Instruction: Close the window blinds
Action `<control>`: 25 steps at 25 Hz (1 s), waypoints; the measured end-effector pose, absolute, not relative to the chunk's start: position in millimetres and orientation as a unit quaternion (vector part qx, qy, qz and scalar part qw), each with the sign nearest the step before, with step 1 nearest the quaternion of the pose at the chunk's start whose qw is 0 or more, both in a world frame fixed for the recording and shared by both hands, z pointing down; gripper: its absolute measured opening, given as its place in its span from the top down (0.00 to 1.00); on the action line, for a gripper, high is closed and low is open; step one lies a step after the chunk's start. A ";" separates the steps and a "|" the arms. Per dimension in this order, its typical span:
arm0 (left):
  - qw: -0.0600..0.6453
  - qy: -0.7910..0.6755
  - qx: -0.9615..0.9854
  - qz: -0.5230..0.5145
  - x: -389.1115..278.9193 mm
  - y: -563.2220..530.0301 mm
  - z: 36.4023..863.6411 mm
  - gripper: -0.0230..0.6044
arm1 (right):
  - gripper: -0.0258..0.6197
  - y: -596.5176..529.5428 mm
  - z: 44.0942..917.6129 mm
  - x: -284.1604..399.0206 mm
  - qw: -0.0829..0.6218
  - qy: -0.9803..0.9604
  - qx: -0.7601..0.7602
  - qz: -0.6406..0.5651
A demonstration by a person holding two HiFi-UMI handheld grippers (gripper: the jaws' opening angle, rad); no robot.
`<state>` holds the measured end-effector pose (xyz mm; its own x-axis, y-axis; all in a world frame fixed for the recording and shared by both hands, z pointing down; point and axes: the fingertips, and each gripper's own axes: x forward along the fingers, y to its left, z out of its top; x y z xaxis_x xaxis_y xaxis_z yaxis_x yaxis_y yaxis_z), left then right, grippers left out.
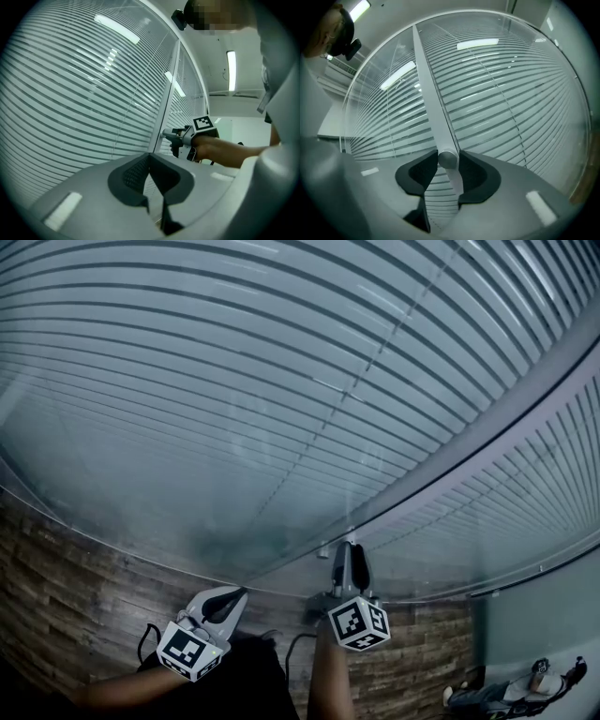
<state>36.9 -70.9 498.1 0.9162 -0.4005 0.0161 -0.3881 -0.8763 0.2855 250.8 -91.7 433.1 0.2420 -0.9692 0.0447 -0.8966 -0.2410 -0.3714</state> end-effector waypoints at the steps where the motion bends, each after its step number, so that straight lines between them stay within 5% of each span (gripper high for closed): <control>1: 0.143 -0.204 0.968 -0.021 37.3 -71.7 497.9 0.96 | 0.75 -92.4 432.3 251.0 0.140 0.601 -0.775 -0.135; 12: 0.147 -0.215 0.965 -0.020 34.0 -75.3 499.9 0.96 | 0.76 -97.0 443.9 249.6 0.176 0.599 -0.760 -0.182; 25: 0.144 -0.222 0.964 -0.012 30.6 -75.9 497.7 0.96 | 0.76 -97.9 441.3 248.0 -0.041 0.607 -0.792 -0.043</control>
<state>30.6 -75.9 497.7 0.9012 -0.4314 0.0410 -0.4246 -0.8600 0.2830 248.0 -97.9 441.3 0.2594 -0.9586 0.1174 -0.9656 -0.2598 0.0122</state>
